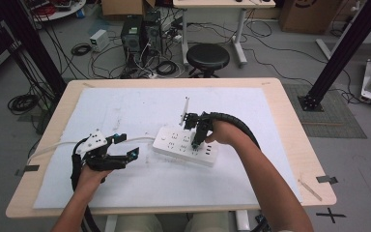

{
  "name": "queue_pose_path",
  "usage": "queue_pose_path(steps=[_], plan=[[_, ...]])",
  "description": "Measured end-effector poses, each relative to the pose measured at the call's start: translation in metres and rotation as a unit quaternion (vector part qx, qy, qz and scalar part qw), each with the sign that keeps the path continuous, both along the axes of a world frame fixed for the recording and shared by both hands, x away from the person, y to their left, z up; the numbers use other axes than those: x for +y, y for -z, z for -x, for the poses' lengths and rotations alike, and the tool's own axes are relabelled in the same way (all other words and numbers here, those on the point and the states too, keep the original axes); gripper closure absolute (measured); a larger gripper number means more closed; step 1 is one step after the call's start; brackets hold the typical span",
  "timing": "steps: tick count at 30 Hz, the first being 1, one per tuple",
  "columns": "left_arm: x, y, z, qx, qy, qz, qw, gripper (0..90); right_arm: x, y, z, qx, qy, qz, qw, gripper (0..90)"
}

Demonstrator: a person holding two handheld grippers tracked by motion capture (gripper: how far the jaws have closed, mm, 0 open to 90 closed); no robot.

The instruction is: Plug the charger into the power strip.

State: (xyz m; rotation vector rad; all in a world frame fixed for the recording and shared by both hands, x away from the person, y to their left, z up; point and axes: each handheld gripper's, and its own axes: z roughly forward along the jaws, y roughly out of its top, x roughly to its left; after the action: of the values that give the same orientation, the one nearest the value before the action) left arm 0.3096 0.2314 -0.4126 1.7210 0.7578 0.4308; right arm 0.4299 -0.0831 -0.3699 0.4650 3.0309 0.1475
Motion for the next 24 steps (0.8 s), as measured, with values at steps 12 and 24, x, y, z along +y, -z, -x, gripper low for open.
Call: queue_pose_path(steps=[12, 24], plan=[[0.002, 0.000, -0.001, 0.002, -0.003, 0.000, 1.0000, 23.3, -0.008, 0.002, 0.001, -0.004, 0.001, -0.036, 0.9993, 62.0], [0.005, 0.002, 0.001, 0.005, -0.010, 0.007, 0.9999, 23.2, -0.045, -0.004, 0.016, -0.041, 0.089, -0.136, 0.9859, 25.9]])
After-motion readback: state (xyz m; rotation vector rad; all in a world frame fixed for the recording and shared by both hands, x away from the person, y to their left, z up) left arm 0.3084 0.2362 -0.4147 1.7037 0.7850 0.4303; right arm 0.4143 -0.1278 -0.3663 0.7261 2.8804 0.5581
